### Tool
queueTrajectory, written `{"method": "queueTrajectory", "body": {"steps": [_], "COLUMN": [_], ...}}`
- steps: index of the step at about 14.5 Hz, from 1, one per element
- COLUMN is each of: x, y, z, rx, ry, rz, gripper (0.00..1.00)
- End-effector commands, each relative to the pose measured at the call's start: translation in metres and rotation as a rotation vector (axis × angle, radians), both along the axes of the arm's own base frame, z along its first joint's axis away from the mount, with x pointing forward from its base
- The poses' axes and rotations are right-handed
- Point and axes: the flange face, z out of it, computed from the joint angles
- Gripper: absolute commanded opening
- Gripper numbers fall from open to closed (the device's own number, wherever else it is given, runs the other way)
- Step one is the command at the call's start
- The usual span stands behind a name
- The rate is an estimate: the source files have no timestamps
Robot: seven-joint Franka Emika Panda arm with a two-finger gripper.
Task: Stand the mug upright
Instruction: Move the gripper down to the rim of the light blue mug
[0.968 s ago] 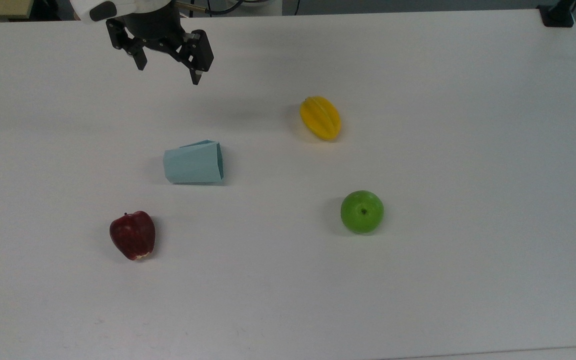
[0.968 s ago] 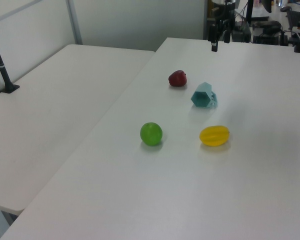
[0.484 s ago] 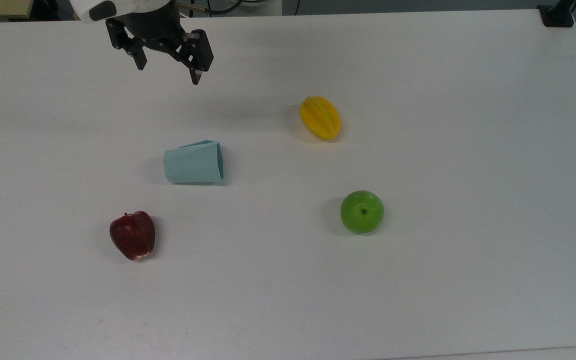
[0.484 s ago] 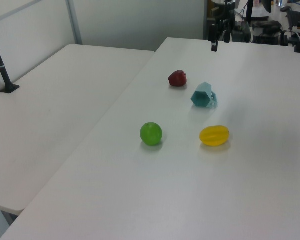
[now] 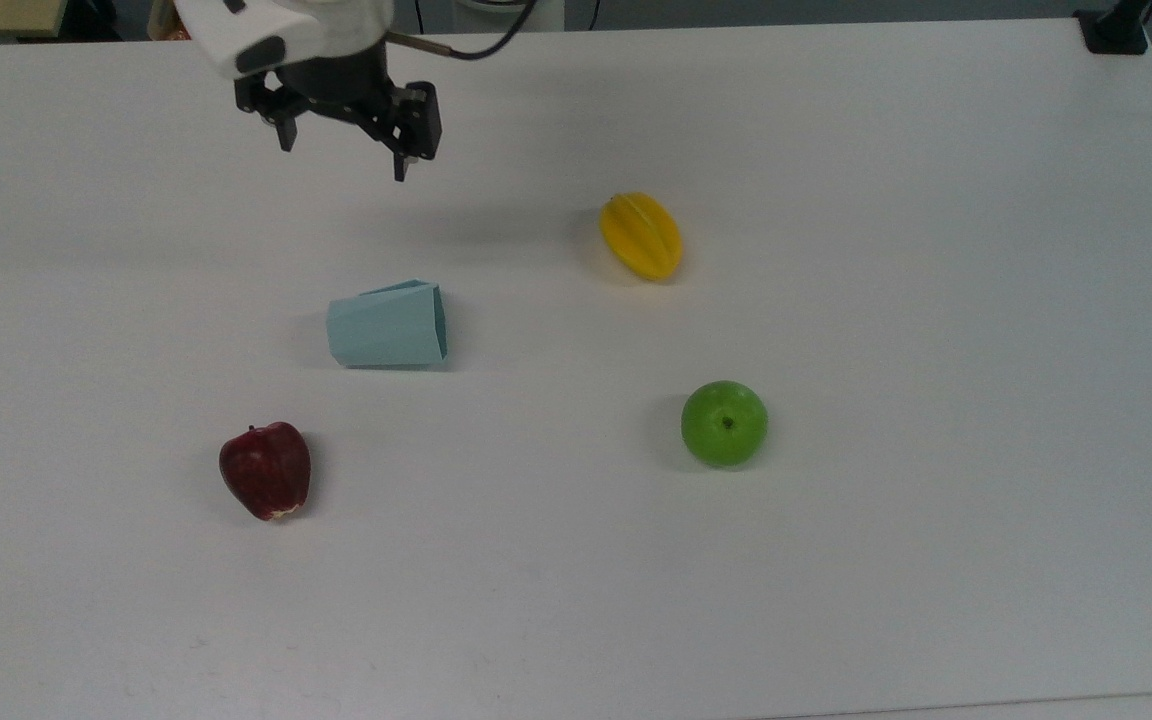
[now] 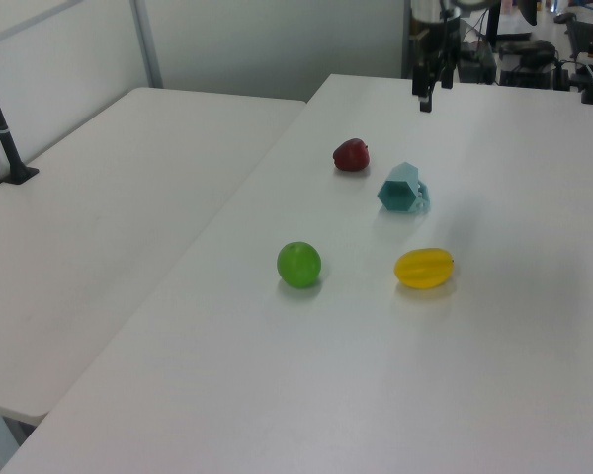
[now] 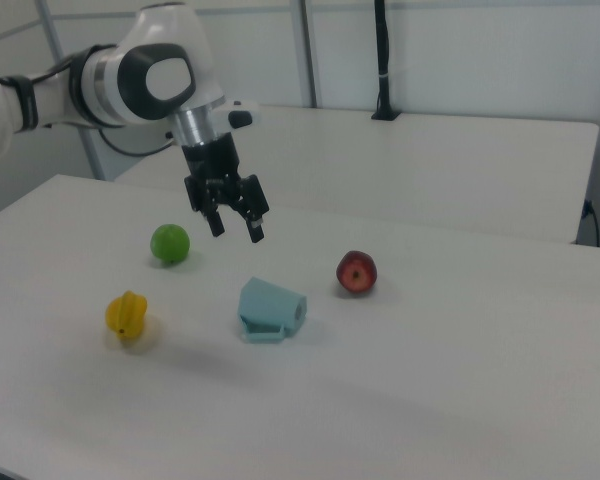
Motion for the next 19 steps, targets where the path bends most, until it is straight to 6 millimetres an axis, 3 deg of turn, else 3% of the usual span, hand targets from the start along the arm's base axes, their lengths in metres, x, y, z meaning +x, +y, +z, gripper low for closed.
{"method": "queueTrajectory", "body": {"steps": [1, 5, 10, 15, 16, 19], "x": [0.008, 0.018, 0.033, 0.032, 0.031, 0.03], "y": [0.035, 0.068, 0.09, 0.092, 0.1, 0.097], "z": [-0.041, -0.089, -0.141, -0.164, -0.171, -0.185], "rx": [-0.146, -0.239, -0.317, -0.396, -0.421, -0.514], "ry": [0.069, 0.062, 0.019, -0.036, -0.04, -0.063], "rz": [0.102, 0.195, 0.217, 0.216, 0.23, 0.221], "gripper": [1.0, 1.0, 1.0, 1.0, 0.94, 0.66]}}
